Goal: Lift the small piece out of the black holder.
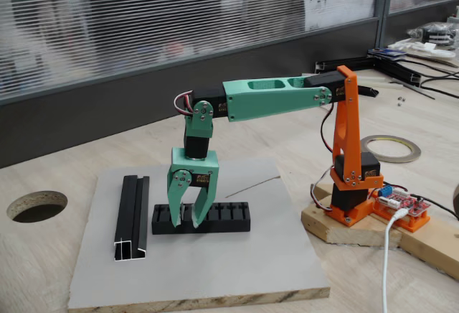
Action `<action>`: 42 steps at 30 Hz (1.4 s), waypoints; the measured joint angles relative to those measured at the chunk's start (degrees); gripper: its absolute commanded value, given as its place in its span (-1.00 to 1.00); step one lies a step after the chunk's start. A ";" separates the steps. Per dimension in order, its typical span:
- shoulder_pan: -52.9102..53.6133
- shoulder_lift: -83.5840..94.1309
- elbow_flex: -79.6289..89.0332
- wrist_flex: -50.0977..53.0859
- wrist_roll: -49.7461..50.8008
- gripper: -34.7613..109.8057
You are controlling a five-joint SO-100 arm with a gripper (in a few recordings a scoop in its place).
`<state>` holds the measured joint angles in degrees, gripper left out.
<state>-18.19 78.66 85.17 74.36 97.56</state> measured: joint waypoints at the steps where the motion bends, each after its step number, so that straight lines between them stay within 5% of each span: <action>1: 0.00 0.00 0.00 0.00 0.00 -0.18; 42: 0.00 0.00 0.00 0.00 -0.09 -0.35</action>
<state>-18.19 78.66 85.17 74.36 97.47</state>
